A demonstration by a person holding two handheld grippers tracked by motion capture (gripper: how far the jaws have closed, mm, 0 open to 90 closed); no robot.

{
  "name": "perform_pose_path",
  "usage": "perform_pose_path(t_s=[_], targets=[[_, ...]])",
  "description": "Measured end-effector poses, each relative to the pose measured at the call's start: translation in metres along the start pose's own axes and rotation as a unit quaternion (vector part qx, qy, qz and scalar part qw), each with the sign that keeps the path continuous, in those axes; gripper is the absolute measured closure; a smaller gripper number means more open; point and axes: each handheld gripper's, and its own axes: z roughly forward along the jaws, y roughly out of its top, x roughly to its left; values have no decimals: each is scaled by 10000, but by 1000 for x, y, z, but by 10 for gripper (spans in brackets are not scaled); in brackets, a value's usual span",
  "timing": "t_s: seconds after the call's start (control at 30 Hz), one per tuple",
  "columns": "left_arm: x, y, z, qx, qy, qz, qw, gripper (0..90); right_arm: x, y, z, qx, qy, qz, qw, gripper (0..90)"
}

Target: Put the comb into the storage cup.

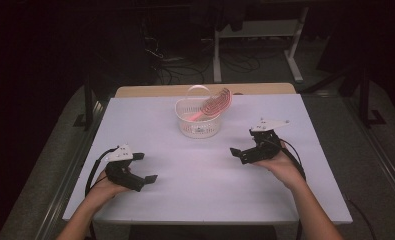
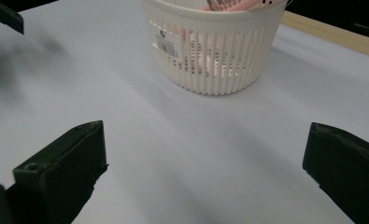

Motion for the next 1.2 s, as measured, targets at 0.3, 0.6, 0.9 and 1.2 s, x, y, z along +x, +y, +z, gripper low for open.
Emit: perform_pose_path(t_s=[0.3,0.6,0.9,1.2], targets=[[-2,-1,1,39,19,30,10000,3,8,-17,-4,71,85,46,9999,0],[-4,-3,-1,57,0,21,10000,3,13,-34,-10,132,88,48,9999,0],[-3,-5,-1,51,11,-18,10000,4,15,-49,-18,185,99,110,9997,0],[-4,-4,-2,22,3,-21,10000,4,17,-67,-33,279,39,106,9995,0]])
